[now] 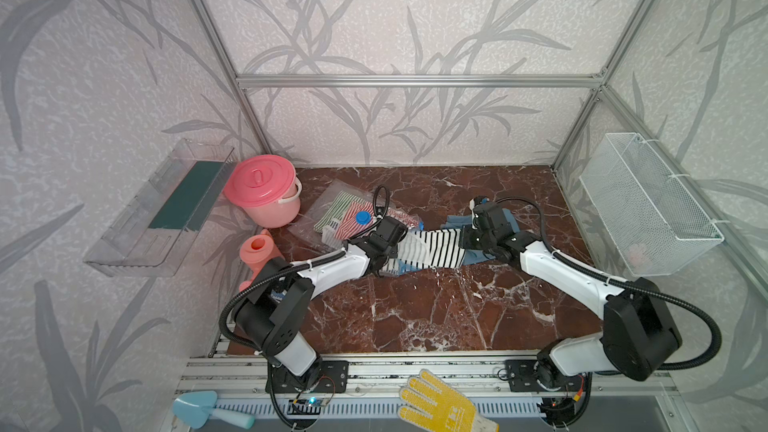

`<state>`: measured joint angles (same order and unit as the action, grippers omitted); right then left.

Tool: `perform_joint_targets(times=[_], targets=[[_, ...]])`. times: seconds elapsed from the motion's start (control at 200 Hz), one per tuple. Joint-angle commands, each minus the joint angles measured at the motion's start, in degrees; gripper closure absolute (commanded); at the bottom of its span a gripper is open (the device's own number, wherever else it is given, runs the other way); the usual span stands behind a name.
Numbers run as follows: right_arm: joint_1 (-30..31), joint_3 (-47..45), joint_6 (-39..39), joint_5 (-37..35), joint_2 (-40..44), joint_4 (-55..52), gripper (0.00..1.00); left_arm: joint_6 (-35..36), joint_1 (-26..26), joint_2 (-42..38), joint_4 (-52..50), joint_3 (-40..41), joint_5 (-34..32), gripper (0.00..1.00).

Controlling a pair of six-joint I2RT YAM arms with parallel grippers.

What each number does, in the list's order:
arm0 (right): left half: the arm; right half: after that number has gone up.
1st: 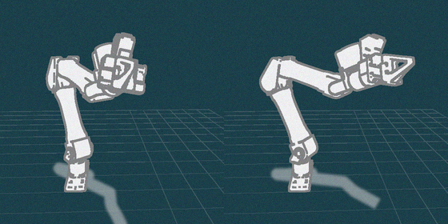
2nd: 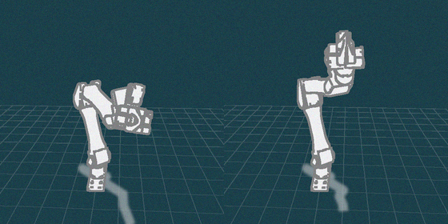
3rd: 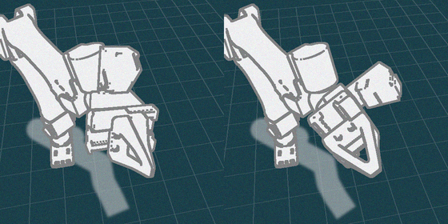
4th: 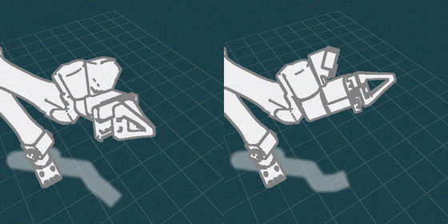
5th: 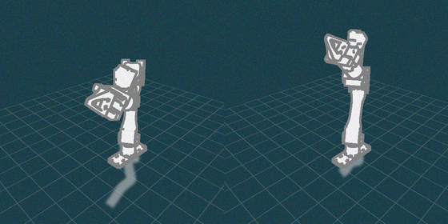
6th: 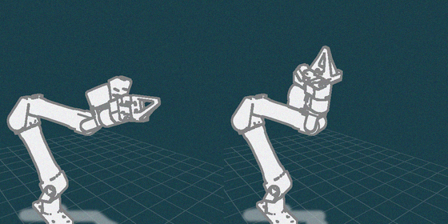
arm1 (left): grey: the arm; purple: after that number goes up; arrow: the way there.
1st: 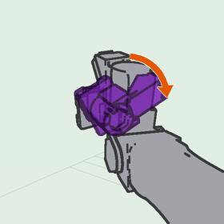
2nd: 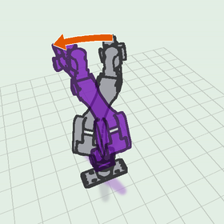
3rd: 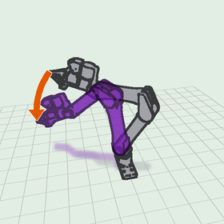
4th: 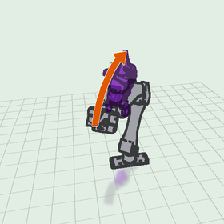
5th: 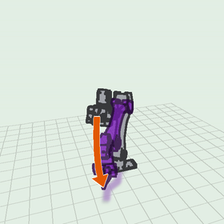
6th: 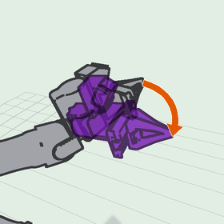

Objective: Take the tank top out of the vacuum bag
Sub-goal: Take out the tank top from the vacuum bag.

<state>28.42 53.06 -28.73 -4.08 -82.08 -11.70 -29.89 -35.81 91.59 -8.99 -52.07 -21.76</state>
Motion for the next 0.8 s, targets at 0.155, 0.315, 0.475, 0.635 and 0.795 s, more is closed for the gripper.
perform_joint_targets(times=[0.155, 0.315, 0.475, 0.635, 0.795], targets=[[-2.3, 3.1, 3.3, -3.2, 1.2, -4.0, 1.0, 1.4, 1.1, -1.5, -0.2, 1.1, -0.9, 1.0], [-3.9, 4.4, 4.7, -3.4, 0.4, -5.2, 1.0, 0.6, 1.4, -1.1, -1.6, 0.4, -1.7, 1.0], [-4.9, 5.6, 5.9, -3.2, -0.3, -6.9, 1.0, -0.9, 1.5, 0.6, -4.4, -1.4, -3.9, 1.0], [-6.5, 6.3, 7.2, -3.7, -0.9, -7.7, 1.0, -1.3, 1.7, 1.5, -5.0, -2.0, -4.0, 1.0], [-8.2, 7.3, 8.0, -4.5, -2.1, -8.1, 1.0, -1.3, 1.8, 1.2, -5.3, -2.0, -4.8, 1.0]])
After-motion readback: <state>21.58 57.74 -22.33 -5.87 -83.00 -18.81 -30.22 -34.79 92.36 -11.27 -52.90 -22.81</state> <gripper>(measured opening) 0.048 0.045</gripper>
